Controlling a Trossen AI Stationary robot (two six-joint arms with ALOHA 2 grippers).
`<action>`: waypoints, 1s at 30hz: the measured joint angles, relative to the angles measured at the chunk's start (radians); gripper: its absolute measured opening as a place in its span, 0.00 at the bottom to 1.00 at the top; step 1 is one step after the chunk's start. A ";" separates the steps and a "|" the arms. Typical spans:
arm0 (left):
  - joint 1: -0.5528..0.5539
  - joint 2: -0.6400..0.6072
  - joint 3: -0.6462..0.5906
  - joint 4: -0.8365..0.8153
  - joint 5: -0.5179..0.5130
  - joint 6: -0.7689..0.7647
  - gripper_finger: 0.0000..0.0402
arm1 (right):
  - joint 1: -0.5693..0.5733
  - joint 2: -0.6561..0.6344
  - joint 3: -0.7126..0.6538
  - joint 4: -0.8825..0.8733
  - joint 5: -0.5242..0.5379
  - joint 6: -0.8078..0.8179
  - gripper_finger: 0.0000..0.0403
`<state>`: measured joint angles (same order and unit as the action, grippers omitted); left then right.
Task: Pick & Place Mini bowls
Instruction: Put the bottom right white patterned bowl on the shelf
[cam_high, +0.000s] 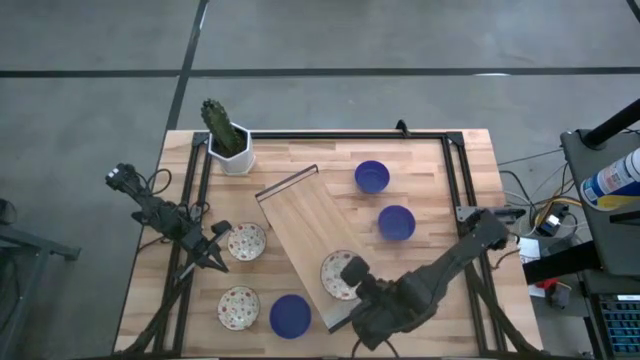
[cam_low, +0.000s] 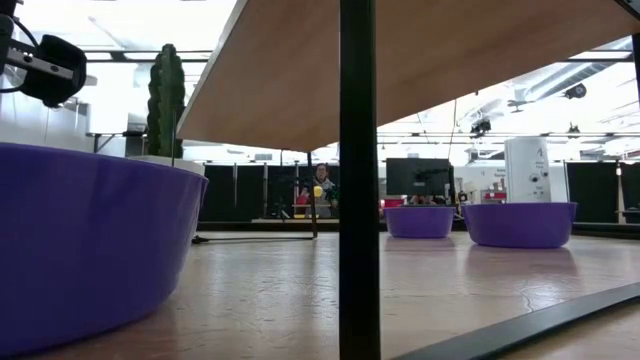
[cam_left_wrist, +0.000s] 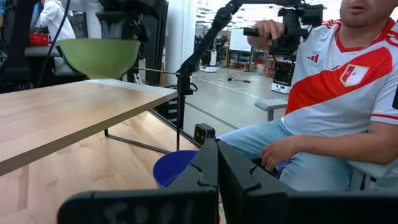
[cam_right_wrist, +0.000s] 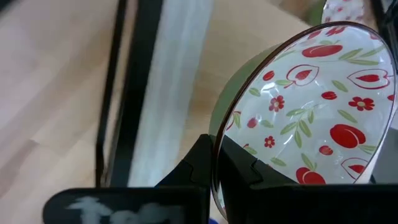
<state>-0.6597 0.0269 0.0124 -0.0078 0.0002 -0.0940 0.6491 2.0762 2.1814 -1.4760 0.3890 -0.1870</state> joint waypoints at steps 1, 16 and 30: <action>0.000 0.000 0.000 0.000 0.000 0.000 0.00 | 0.002 0.021 0.024 -0.027 0.001 -0.002 0.03; 0.000 0.002 0.000 0.000 0.002 0.000 0.00 | 0.023 0.125 0.162 -0.095 -0.005 0.007 0.03; 0.000 0.002 0.000 0.000 0.003 0.000 0.00 | 0.021 0.124 0.159 -0.095 -0.076 0.023 0.03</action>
<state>-0.6598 0.0291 0.0124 -0.0078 0.0029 -0.0939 0.6697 2.2002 2.3402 -1.5711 0.3130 -0.1642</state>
